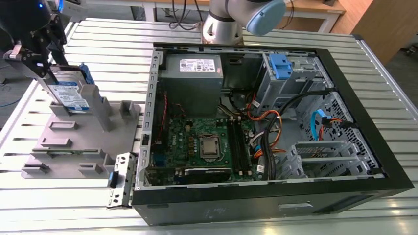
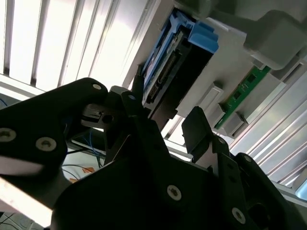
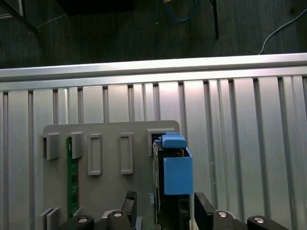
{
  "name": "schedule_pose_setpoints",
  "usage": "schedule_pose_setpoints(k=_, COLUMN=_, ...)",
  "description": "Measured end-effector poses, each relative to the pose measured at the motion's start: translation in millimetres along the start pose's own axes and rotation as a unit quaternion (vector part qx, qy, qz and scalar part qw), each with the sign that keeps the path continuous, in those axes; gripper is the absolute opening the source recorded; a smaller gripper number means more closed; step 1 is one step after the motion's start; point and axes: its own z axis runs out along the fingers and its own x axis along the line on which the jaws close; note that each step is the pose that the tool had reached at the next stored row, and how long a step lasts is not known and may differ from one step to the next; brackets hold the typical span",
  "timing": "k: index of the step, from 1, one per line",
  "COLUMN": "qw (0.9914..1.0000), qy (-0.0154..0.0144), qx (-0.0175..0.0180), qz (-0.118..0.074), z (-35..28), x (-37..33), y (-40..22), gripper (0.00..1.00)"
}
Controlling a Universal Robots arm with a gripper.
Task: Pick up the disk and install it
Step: 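Pick up the disk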
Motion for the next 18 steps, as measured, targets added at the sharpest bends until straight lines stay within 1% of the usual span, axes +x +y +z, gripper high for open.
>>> schedule_pose_setpoints(k=4, qw=0.99998, qy=0.0, qx=0.0033, qz=-0.005, z=3.4, x=0.0, y=0.3, gripper=0.59)
schedule_pose_setpoints(k=18, qw=0.99997, qy=0.0, qx=0.0035, qz=-0.006, z=5.0, x=0.0, y=0.3, gripper=0.59)
